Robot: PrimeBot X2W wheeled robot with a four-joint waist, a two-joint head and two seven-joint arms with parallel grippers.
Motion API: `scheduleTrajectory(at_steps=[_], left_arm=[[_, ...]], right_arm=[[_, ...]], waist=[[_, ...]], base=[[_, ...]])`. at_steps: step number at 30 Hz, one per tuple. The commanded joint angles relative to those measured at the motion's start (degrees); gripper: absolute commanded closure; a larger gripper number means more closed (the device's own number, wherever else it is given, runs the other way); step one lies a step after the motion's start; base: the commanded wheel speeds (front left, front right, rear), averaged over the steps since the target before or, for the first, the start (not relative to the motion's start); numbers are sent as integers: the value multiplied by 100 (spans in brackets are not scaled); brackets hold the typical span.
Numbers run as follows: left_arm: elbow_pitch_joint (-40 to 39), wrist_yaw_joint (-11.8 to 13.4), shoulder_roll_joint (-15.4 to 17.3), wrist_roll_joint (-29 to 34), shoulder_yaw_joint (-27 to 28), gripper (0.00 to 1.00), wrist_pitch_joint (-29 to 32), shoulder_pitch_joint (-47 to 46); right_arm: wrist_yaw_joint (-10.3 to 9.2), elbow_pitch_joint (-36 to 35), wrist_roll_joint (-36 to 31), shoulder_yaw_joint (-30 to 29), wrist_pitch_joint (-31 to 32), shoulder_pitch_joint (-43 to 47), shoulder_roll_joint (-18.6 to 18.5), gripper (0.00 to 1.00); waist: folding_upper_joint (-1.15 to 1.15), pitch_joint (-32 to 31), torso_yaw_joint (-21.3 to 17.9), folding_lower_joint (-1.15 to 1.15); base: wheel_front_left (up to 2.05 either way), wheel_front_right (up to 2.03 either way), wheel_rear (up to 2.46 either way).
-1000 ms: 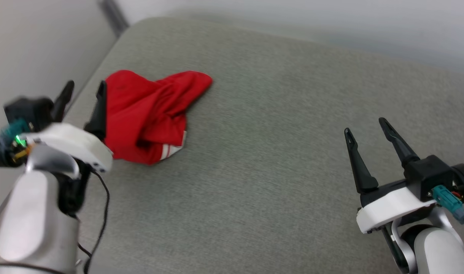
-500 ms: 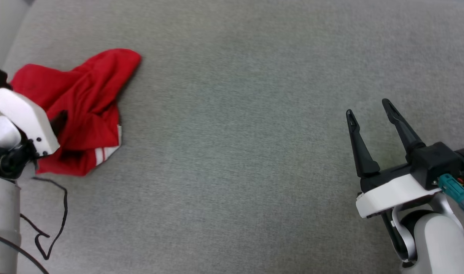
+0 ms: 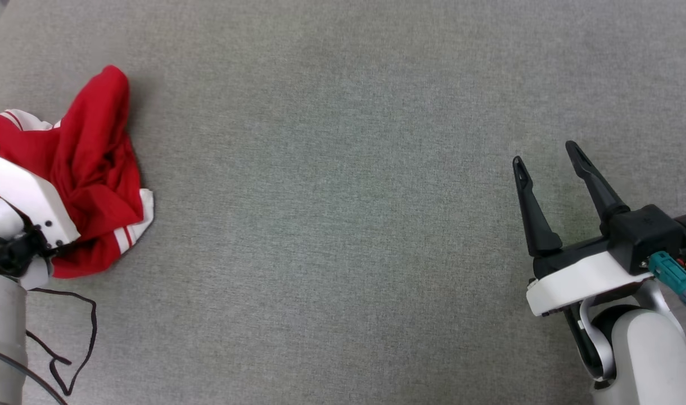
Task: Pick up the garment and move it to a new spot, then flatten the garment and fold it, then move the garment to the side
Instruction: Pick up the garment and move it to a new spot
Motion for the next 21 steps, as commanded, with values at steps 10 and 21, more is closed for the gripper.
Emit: scheduleTrajectory(at_steps=[10, 21], left_arm=[[-456, -69, 87, 648, -287, 100, -2297, -225], [-1063, -98, -263, 715, -300, 100, -4189, -262]], right_arm=[[-3, 106, 55, -100, -109, 80, 42, 0], [-4, 161, 182, -278, -260, 348, 112, 0]], waist=[[0, -720, 161, -1], [0, -1524, -48, -1]], base=[[0, 0, 0], [0, 0, 0]])
